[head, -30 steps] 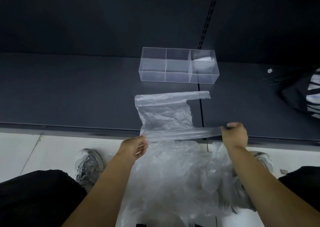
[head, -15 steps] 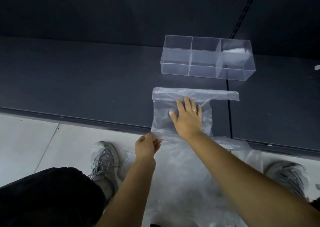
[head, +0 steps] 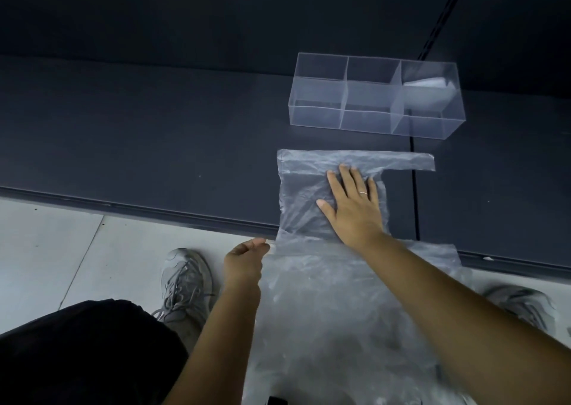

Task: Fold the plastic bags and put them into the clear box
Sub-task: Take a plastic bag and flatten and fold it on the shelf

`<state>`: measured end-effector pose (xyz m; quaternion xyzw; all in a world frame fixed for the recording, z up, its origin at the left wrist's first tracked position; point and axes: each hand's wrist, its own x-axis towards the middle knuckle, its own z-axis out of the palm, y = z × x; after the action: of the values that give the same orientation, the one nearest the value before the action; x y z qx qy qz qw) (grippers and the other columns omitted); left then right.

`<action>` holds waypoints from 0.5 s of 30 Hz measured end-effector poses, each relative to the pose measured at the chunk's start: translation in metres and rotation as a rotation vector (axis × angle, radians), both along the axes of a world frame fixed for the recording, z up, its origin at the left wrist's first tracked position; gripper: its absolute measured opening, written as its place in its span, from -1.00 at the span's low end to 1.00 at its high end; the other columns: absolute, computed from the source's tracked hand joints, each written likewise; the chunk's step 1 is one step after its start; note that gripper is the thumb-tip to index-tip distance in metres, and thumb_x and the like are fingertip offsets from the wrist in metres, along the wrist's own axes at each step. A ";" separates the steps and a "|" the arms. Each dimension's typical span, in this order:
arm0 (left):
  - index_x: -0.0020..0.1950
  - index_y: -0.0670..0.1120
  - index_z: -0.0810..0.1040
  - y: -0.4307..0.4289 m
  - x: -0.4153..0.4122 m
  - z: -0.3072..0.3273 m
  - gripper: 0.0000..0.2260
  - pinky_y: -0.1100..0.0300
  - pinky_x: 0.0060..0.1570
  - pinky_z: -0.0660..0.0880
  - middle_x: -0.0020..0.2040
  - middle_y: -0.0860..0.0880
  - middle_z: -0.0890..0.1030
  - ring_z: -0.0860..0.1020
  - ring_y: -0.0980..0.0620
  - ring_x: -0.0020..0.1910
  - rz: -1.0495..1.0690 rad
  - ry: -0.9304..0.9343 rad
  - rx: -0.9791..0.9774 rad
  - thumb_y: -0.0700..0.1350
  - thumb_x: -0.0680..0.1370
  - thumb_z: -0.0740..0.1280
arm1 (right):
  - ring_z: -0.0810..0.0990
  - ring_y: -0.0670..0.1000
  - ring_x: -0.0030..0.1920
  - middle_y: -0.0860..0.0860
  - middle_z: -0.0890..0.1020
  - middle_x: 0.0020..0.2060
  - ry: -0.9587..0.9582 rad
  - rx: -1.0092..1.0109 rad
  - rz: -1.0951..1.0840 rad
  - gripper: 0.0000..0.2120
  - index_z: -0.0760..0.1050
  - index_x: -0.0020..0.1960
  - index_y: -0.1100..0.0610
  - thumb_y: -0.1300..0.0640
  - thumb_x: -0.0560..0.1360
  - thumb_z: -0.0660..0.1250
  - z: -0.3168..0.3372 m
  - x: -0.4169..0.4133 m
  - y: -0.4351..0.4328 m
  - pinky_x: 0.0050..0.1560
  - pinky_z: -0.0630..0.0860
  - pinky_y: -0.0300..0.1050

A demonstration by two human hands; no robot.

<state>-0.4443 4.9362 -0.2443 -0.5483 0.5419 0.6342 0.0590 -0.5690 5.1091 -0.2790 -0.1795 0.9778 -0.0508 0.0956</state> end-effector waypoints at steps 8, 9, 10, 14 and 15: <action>0.09 -0.11 0.56 0.012 -0.019 0.005 -0.59 0.16 -0.23 0.50 -0.09 -0.03 0.70 0.65 0.03 -0.11 -0.172 -0.075 0.471 0.22 0.53 0.27 | -0.18 0.05 0.55 0.04 -0.07 0.57 0.037 -0.115 -0.039 -0.41 -0.06 0.57 0.03 -0.18 0.62 -0.09 0.015 0.003 -0.004 0.50 -0.27 0.07; 0.07 -0.10 0.54 0.015 -0.020 0.005 -0.60 0.19 -0.30 0.50 -0.16 -0.01 0.71 0.66 0.06 -0.21 -0.150 -0.081 0.541 0.22 0.51 0.31 | -0.16 0.05 0.56 0.04 -0.05 0.57 0.029 -0.153 -0.030 -0.42 -0.04 0.57 0.04 -0.17 0.63 -0.08 0.015 0.009 -0.011 0.50 -0.26 0.06; 0.02 -0.10 0.54 0.017 -0.020 0.004 -0.64 0.23 -0.38 0.50 -0.25 0.01 0.70 0.65 0.09 -0.33 -0.122 -0.090 0.582 0.18 0.47 0.38 | -0.16 0.04 0.56 0.04 -0.05 0.57 0.016 -0.171 -0.015 -0.42 -0.04 0.57 0.03 -0.17 0.63 -0.07 0.014 0.015 -0.017 0.50 -0.25 0.05; -0.28 -0.07 0.56 0.016 -0.015 -0.002 -0.80 0.32 -0.46 0.47 -0.42 0.06 0.58 0.52 0.15 -0.51 -0.097 -0.112 0.622 0.00 0.37 0.51 | -0.22 0.01 0.55 0.00 -0.14 0.57 -0.007 -0.058 0.035 -0.39 -0.13 0.57 0.00 -0.23 0.61 -0.12 0.001 0.023 -0.012 0.49 -0.29 0.04; -0.31 -0.07 0.55 0.015 -0.013 -0.003 -0.80 0.32 -0.45 0.46 -0.43 0.06 0.57 0.51 0.15 -0.50 -0.100 -0.101 0.639 -0.02 0.37 0.51 | -0.23 0.00 0.55 -0.01 -0.15 0.57 0.001 -0.042 0.048 -0.38 -0.14 0.57 -0.01 -0.23 0.60 -0.13 -0.001 0.021 -0.006 0.49 -0.30 0.04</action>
<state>-0.4573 4.9512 -0.2475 -0.5054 0.3382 0.7405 0.2859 -0.5480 5.1026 -0.2800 -0.2048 0.9720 -0.0687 0.0923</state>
